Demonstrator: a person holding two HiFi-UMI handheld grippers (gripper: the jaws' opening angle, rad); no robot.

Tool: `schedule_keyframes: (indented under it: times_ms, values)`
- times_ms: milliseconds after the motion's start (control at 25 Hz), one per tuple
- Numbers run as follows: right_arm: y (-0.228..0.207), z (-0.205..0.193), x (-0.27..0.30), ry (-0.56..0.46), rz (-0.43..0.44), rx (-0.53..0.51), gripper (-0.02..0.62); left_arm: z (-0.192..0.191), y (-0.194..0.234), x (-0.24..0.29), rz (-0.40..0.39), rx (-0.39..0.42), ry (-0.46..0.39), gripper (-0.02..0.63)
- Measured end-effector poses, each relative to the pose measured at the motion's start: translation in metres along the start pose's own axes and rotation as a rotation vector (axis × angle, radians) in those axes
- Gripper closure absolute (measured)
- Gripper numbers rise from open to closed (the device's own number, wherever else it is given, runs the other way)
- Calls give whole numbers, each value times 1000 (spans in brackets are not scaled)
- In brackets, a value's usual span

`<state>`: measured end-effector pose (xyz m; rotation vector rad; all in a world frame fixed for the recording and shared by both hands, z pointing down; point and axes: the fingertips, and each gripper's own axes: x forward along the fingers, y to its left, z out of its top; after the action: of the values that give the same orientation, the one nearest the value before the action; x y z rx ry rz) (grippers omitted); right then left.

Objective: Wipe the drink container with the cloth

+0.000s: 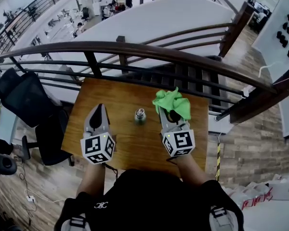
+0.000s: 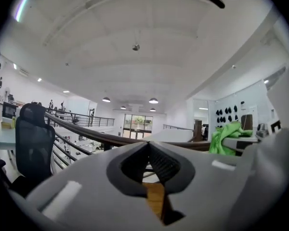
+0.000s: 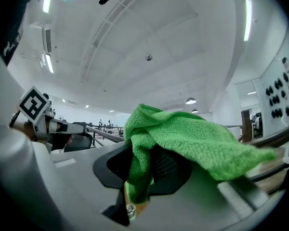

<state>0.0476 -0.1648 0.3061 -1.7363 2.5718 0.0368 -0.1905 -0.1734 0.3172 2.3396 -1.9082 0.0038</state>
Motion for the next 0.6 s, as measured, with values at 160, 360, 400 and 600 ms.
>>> schedule_keyframes:
  times_ms: [160, 360, 400, 600]
  values:
    - [2, 10, -6, -14, -41, 4, 529, -3, 9, -16, 14, 16, 11, 554]
    - [2, -7, -15, 44, -40, 39, 529, -22, -9, -18, -14, 48, 57, 554]
    - [4, -10, -17, 52, -38, 42, 529, -23, -14, -18, -25, 53, 59, 554]
    - [13, -23, -25, 64, -34, 51, 529, -29, -19, -18, -48, 78, 62, 554]
